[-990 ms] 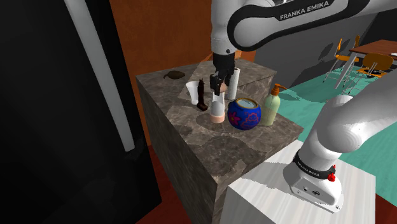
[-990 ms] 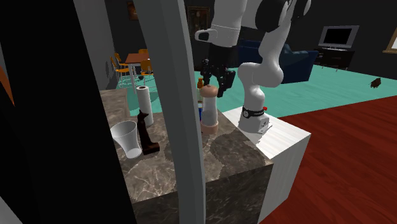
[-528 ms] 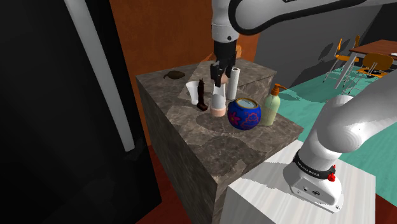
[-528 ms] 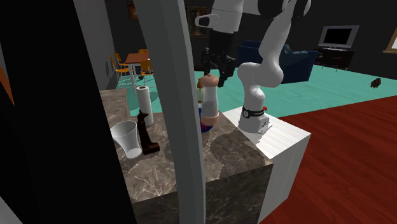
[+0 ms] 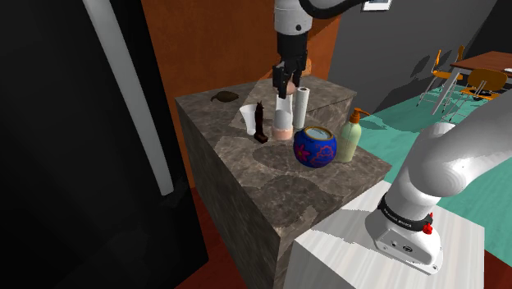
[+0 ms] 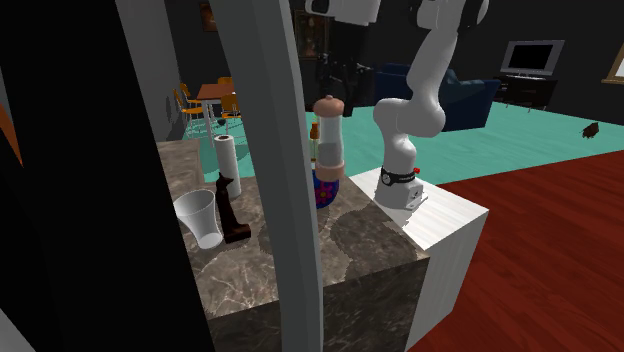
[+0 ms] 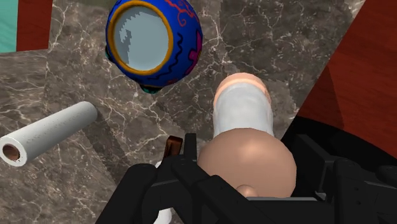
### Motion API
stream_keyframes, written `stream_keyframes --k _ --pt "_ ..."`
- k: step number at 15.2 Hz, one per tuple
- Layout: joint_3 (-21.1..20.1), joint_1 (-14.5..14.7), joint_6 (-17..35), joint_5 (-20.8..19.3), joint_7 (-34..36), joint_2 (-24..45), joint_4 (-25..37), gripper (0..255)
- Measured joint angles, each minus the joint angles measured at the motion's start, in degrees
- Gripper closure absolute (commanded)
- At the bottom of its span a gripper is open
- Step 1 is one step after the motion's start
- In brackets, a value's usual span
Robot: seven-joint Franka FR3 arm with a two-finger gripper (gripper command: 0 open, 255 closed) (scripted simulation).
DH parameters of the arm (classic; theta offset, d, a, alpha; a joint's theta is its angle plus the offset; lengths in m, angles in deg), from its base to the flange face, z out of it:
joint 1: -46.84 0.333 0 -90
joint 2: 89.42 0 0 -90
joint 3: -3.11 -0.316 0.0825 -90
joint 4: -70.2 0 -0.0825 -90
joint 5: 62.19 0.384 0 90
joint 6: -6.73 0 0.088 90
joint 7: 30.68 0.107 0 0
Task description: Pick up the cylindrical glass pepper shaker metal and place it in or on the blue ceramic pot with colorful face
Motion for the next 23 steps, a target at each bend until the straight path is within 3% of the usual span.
stream_keyframes --k 6,20,23 --pt "0.6 -0.3 -4.4 -0.3 -1.1 0.2 4.7 255" --pt "13.6 -3.9 -14.2 -5.8 -17.9 -10.0 6.5 255" --pt "14.5 -4.1 -12.7 -6.3 -18.7 -11.1 4.0 255"
